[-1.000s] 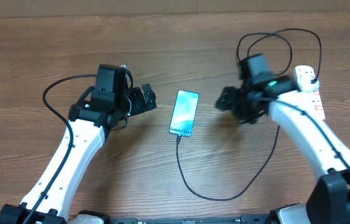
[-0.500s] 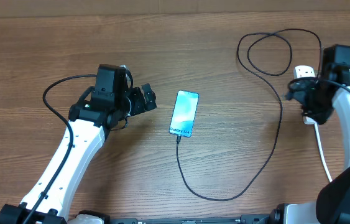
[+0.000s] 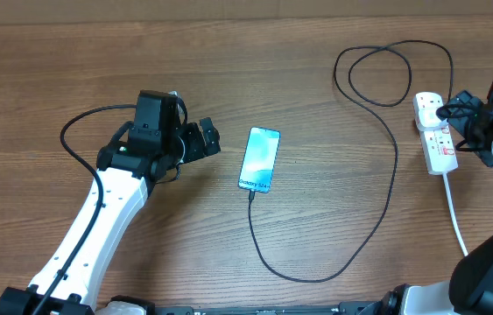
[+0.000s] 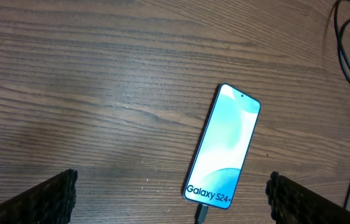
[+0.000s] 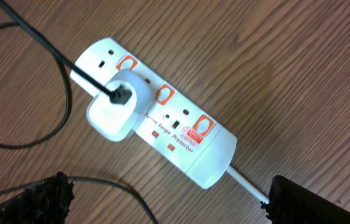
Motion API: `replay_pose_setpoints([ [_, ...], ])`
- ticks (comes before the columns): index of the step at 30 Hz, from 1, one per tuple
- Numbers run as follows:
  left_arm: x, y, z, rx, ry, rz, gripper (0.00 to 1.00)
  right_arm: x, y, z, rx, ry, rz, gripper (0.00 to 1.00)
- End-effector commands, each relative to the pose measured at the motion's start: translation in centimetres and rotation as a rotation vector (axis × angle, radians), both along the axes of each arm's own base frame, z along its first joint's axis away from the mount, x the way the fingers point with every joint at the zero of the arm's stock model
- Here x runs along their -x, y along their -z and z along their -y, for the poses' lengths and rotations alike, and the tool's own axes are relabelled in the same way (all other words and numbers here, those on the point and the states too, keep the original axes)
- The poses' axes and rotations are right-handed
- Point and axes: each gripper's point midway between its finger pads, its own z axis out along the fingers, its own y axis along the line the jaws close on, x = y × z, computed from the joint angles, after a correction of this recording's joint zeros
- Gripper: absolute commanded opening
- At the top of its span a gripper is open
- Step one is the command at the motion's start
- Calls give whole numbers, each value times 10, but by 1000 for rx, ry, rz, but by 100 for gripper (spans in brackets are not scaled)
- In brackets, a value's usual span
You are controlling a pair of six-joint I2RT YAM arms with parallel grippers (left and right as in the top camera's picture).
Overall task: Plug charger to phone and switch on socket
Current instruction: 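Move the right gripper over to the white power strip's switch, then press the power strip switch down with the right gripper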
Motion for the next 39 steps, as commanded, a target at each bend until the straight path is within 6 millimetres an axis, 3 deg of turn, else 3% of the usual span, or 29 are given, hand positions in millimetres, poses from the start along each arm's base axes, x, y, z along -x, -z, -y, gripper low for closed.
replay_pose_setpoints([
  [1,-3,-9,-4,-14,3,34,100,7,6,14,40,44,-28,100],
  [7,-3,-9,-4,-14,3,35,100,16,20,36,50,148,-61,100],
  [17,-3,-9,-4,-14,3,34,100,-4,73,40,-24,137,-97,100],
  [26,-3,-9,-4,-14,3,34,100,-3,77,49,-20,158,-93,100],
  [32,-3,-9,-4,-13,3,34,100,4,91,62,-36,194,-118,100],
  [39,-3,-9,-4,-13,3,34,100,-8,114,57,-111,169,-97,100],
])
